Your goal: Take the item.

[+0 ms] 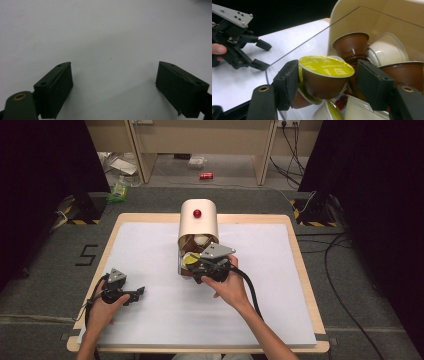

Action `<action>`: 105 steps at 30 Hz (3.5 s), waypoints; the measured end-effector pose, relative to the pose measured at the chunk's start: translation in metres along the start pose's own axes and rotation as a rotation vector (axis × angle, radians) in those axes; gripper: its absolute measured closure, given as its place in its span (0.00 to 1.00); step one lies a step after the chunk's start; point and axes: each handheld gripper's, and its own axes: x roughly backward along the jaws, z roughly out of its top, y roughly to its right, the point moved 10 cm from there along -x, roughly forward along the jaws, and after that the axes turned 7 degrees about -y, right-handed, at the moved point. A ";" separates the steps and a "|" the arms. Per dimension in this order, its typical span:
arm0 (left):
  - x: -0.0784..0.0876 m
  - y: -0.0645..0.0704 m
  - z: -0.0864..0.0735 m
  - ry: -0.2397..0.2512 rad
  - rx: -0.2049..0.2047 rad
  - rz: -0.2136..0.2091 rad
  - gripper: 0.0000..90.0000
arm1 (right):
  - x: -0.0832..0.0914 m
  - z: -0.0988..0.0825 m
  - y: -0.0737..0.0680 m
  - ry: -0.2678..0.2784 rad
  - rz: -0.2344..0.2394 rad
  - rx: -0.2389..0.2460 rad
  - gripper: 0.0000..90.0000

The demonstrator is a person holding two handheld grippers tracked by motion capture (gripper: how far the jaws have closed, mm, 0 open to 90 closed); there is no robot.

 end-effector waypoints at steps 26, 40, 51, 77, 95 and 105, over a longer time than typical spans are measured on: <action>0.000 0.000 0.000 0.000 0.002 -0.001 0.15 | -0.013 0.007 -0.005 -0.018 -0.002 -0.054 0.42; 0.000 0.000 0.000 0.000 0.002 -0.001 0.15 | -0.012 0.009 -0.003 -0.022 -0.003 -0.053 0.45; 0.000 0.000 0.000 0.000 0.002 -0.001 0.15 | 0.016 0.015 -0.005 0.004 0.017 -0.026 0.45; 0.000 0.000 0.000 -0.001 0.001 0.000 0.15 | 0.102 -0.028 0.058 0.039 -0.096 -0.100 0.45; 0.000 0.000 0.000 -0.001 0.001 -0.002 0.15 | 0.093 -0.085 0.098 -0.016 -0.168 -0.166 0.45; 0.000 0.000 0.000 -0.001 0.000 -0.001 0.15 | 0.088 -0.110 0.112 -0.041 -0.193 -0.201 0.45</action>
